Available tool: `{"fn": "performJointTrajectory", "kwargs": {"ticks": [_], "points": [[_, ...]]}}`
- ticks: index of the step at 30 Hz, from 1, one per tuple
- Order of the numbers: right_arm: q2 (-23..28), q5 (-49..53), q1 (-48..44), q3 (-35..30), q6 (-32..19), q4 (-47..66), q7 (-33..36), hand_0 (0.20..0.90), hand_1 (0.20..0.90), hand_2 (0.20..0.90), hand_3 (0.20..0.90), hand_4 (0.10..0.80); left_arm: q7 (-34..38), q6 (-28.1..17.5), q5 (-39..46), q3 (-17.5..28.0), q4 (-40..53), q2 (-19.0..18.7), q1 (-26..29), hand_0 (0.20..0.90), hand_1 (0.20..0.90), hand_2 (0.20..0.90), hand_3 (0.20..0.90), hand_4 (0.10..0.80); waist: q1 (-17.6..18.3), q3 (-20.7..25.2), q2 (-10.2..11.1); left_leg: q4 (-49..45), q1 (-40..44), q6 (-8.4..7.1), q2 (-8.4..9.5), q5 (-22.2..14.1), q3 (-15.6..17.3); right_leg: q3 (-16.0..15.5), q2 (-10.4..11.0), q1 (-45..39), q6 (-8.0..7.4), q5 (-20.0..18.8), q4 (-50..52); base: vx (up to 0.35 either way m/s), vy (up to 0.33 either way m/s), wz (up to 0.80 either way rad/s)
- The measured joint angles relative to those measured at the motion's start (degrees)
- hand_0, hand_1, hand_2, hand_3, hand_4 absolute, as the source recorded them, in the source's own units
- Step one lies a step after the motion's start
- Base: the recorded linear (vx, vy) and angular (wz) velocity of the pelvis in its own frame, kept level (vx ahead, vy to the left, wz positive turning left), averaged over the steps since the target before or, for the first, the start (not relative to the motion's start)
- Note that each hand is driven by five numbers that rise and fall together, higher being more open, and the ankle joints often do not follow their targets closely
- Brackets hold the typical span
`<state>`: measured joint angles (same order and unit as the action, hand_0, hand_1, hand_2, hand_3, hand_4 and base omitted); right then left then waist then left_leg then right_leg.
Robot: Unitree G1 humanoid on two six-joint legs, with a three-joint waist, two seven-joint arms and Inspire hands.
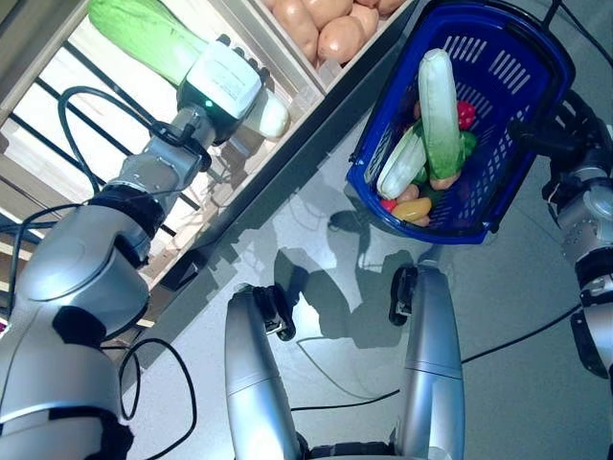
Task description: Put vegetables into the basket
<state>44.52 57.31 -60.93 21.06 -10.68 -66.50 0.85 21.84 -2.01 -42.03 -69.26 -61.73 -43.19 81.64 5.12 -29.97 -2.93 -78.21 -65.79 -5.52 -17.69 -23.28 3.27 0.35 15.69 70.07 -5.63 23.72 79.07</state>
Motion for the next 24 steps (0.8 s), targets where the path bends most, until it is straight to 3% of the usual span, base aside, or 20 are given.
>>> {"fn": "performJointTrajectory", "kwargs": {"ticks": [6,9,17,24], "points": [[-0.1,1.7,0.1,0.0,-0.7,1.6,0.0,0.900,0.900,0.900,0.900,0.800,-7.2,0.7,5.3,1.2,0.5,1.5,2.6,0.900,0.900,0.900,0.900,0.800,-0.1,0.0,0.0,-0.1,-0.9,0.07,-0.17,-0.1,0.0,-0.3,0.1,0.9,-0.18,-0.3,0.0,0.000,-0.011,-0.01],[-0.1,1.7,0.0,0.0,-0.7,2.1,0.0,0.900,0.900,0.900,0.900,0.800,-9.8,1.6,7.0,2.7,0.5,2.7,2.7,0.300,0.300,0.300,0.300,0.400,-0.3,0.0,0.0,-0.2,-0.9,0.08,-0.17,0.0,-0.1,-0.3,0.1,0.8,0.21,-0.3,0.0,0.000,0.000,0.00],[-0.1,1.8,0.1,-0.2,-1.1,3.8,0.0,0.900,0.900,0.900,0.900,0.800,-10.6,0.9,11.4,4.5,-0.9,3.4,2.4,0.300,0.300,0.300,0.300,0.400,-0.1,0.0,0.0,0.4,0.8,0.14,-0.18,-0.1,0.1,-0.7,0.3,-1.0,-0.07,-0.5,-0.6,0.000,0.000,0.00],[-0.3,1.7,1.4,-0.4,-1.2,5.4,-1.2,0.900,0.900,0.900,0.900,0.800,-10.3,-4.1,18.2,6.2,-1.8,3.1,-2.9,0.300,0.300,0.300,0.300,0.400,-0.1,0.0,0.0,5.2,9.4,-0.07,-0.06,0.1,0.8,-2.7,0.9,-10.2,-0.07,-0.5,-5.4,0.027,0.025,0.01]]}}
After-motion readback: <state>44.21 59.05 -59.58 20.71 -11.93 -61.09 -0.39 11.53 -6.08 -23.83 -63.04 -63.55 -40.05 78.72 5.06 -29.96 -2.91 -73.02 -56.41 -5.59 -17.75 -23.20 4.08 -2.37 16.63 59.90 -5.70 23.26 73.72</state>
